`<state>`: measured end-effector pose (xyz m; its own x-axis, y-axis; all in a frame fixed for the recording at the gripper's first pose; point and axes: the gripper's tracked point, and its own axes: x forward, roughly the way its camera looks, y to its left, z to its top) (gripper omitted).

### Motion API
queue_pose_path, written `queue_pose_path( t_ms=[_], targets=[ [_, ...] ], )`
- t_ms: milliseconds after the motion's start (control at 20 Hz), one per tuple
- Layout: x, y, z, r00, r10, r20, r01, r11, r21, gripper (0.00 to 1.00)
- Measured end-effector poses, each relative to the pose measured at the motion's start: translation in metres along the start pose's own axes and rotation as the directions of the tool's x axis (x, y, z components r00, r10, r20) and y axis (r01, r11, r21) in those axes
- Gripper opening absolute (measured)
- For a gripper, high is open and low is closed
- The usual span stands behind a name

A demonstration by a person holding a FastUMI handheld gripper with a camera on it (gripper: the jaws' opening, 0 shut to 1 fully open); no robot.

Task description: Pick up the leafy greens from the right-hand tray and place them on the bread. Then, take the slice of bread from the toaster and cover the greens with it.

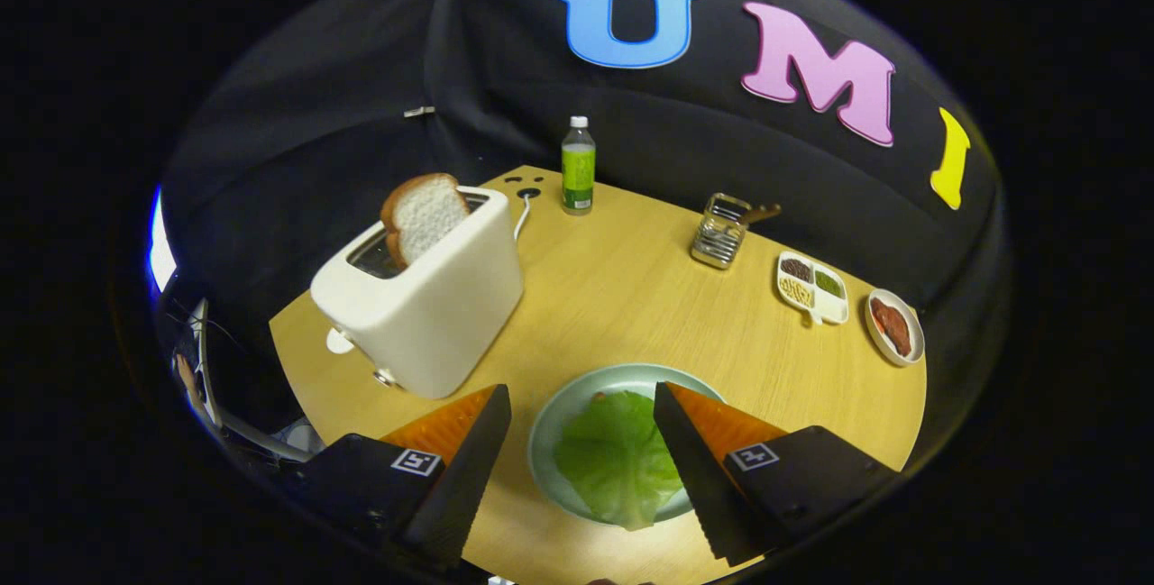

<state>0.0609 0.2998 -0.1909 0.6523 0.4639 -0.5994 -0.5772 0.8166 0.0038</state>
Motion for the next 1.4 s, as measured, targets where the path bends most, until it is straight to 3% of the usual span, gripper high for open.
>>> queue_pose_path(
  t_ms=[450, 650, 950, 1150, 1400],
  targets=[
    [0.001, 0.095, 0.085, 0.979, 0.158, 0.126, -0.144, 0.983, -0.112, 0.99],
    [0.018, 0.129, 0.106, 0.972, 0.191, 0.136, -0.170, 0.973, -0.154, 0.98],
    [0.064, 0.146, 0.117, 0.982, 0.148, 0.118, -0.129, 0.980, -0.154, 0.98],
    [0.093, 0.142, 0.122, 0.986, 0.075, 0.151, -0.045, 0.980, -0.195, 0.98],
    [0.116, 0.135, 0.112, 0.994, 0.010, 0.106, 0.009, 0.984, -0.179, 0.96]
  ],
)
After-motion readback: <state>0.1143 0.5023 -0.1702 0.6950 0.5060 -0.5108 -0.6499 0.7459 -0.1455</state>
